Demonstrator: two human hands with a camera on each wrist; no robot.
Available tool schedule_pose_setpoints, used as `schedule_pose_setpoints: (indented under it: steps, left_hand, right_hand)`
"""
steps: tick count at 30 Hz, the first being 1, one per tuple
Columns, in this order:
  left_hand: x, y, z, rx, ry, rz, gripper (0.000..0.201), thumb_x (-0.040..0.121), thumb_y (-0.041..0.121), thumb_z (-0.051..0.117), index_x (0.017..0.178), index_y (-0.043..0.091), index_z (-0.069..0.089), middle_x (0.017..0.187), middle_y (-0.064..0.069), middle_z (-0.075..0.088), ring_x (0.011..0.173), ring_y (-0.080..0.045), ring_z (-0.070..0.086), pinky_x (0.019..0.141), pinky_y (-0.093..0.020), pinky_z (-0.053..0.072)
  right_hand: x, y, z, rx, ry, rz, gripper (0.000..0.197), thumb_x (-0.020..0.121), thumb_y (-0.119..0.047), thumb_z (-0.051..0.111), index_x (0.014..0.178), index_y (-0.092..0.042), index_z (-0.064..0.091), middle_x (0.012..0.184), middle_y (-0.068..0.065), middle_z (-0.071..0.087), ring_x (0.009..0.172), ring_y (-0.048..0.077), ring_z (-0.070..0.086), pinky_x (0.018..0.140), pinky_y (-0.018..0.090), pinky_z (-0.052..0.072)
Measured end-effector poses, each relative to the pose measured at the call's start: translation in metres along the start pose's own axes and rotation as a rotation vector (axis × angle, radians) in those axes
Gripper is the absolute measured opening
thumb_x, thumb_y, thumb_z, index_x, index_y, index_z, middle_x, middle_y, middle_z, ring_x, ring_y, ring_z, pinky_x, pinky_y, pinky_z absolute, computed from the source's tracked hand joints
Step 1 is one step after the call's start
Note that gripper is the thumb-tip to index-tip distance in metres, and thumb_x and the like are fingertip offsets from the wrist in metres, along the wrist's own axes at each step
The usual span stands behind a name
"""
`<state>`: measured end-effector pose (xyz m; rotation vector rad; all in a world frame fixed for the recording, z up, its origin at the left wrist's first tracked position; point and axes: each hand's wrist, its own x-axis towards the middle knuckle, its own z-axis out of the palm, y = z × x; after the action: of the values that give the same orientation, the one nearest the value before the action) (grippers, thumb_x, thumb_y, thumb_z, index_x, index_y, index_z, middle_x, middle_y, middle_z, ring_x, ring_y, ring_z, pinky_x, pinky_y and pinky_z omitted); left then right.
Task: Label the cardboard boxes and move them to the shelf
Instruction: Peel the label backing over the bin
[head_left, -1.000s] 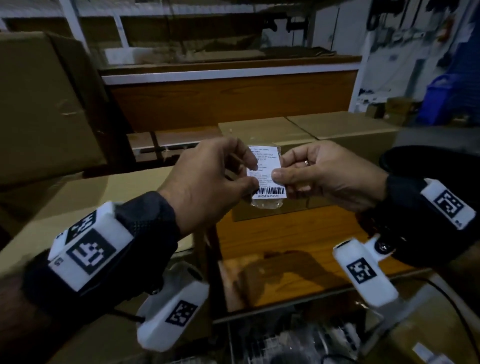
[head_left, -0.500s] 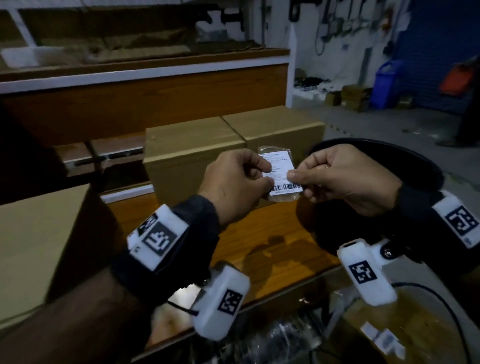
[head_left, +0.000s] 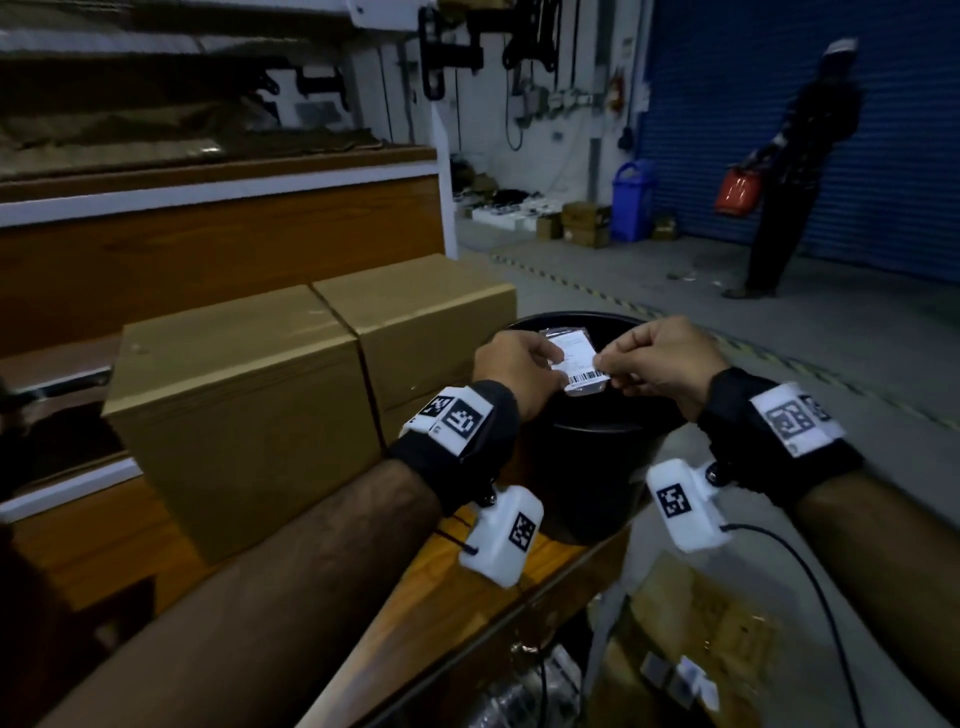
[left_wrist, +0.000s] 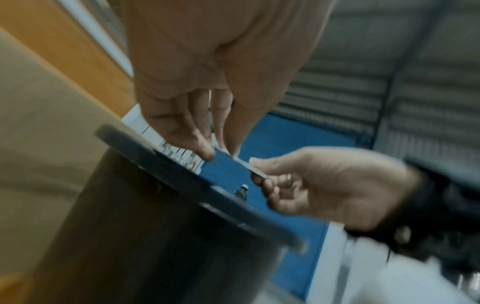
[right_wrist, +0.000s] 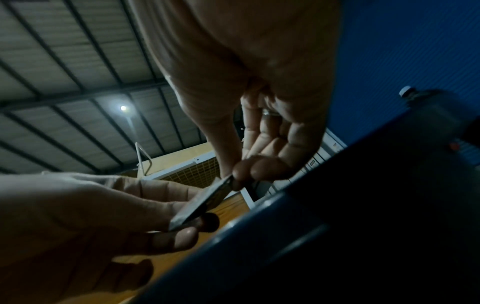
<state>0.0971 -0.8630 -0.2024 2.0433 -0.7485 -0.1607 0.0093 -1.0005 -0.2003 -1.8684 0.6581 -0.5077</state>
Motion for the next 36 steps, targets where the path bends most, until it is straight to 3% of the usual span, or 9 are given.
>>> schedule_pose_setpoints:
  steps: [4, 7, 11, 15, 22, 30, 35, 36]
  left_hand:
    - [0.010, -0.003, 0.006, 0.211, -0.070, -0.030, 0.023, 0.081, 0.020, 0.073, 0.104, 0.022, 0.071, 0.111, -0.003, 0.068, 0.103, -0.019, 0.063, 0.092, -0.025, 0.049]
    - [0.010, -0.004, 0.002, 0.331, -0.127, -0.025, 0.028, 0.086, 0.016, 0.067, 0.113, 0.021, 0.068, 0.122, -0.004, 0.064, 0.112, -0.022, 0.059, 0.098, -0.032, 0.048]
    - [0.003, -0.008, -0.010, 0.386, -0.109, 0.029, 0.033, 0.088, 0.016, 0.065, 0.120, 0.023, 0.066, 0.124, -0.004, 0.063, 0.115, -0.023, 0.058, 0.097, -0.032, 0.049]
    - [-0.010, -0.010, -0.028, 0.376, -0.048, 0.036, 0.036, 0.087, 0.020, 0.067, 0.122, 0.023, 0.064, 0.123, -0.003, 0.064, 0.116, -0.023, 0.057, 0.099, -0.035, 0.048]
    - [-0.061, -0.025, -0.086, 0.349, 0.156, -0.048, 0.036, 0.089, 0.020, 0.065, 0.125, 0.021, 0.062, 0.116, 0.002, 0.067, 0.109, -0.015, 0.061, 0.099, -0.030, 0.047]
    - [-0.169, -0.051, -0.184, 0.423, 0.365, -0.234, 0.040, 0.091, 0.031, 0.061, 0.130, 0.021, 0.056, 0.115, 0.005, 0.066, 0.102, -0.008, 0.061, 0.083, -0.020, 0.046]
    - [-0.236, -0.065, -0.248, 0.538, 0.420, -0.392, 0.048, 0.089, 0.034, 0.063, 0.134, 0.022, 0.051, 0.124, 0.002, 0.061, 0.112, -0.015, 0.057, 0.096, -0.035, 0.048]
    - [-0.248, -0.069, -0.261, 0.539, 0.429, -0.428, 0.049, 0.088, 0.034, 0.063, 0.135, 0.022, 0.050, 0.125, 0.001, 0.060, 0.113, -0.016, 0.057, 0.095, -0.033, 0.047]
  right_hand:
    - [0.015, 0.006, 0.002, -0.245, 0.026, -0.033, 0.018, 0.073, -0.007, 0.077, 0.058, -0.011, 0.070, 0.062, 0.009, 0.070, 0.057, 0.017, 0.062, 0.057, 0.028, 0.051]
    - [0.014, 0.006, 0.006, -0.386, -0.023, -0.047, 0.015, 0.079, -0.013, 0.076, 0.066, -0.006, 0.073, 0.063, 0.008, 0.071, 0.053, 0.014, 0.062, 0.053, 0.024, 0.048]
    - [0.008, 0.001, 0.011, -0.404, -0.055, -0.111, 0.015, 0.081, -0.019, 0.076, 0.073, -0.007, 0.074, 0.060, 0.003, 0.068, 0.048, 0.006, 0.057, 0.051, 0.019, 0.044]
    - [0.000, -0.013, 0.026, -0.391, -0.031, -0.286, 0.016, 0.081, -0.026, 0.075, 0.069, -0.015, 0.073, 0.065, -0.001, 0.070, 0.062, 0.009, 0.063, 0.064, 0.026, 0.048]
    - [-0.030, -0.048, 0.075, -0.267, -0.151, -0.473, 0.018, 0.087, -0.028, 0.068, 0.077, -0.014, 0.074, 0.074, -0.002, 0.072, 0.072, 0.010, 0.066, 0.075, 0.034, 0.056]
    - [-0.091, -0.094, 0.170, -0.193, -0.487, -0.671, 0.014, 0.090, -0.026, 0.064, 0.088, -0.016, 0.073, 0.081, -0.006, 0.072, 0.080, 0.005, 0.066, 0.081, 0.032, 0.056]
    - [-0.143, -0.132, 0.237, -0.177, -0.685, -0.796, 0.011, 0.091, -0.027, 0.063, 0.087, -0.021, 0.071, 0.082, -0.008, 0.071, 0.081, 0.007, 0.066, 0.080, 0.033, 0.057]
    - [-0.154, -0.139, 0.250, -0.185, -0.721, -0.827, 0.011, 0.090, -0.028, 0.063, 0.087, -0.021, 0.071, 0.082, -0.008, 0.071, 0.080, 0.007, 0.066, 0.078, 0.032, 0.057]
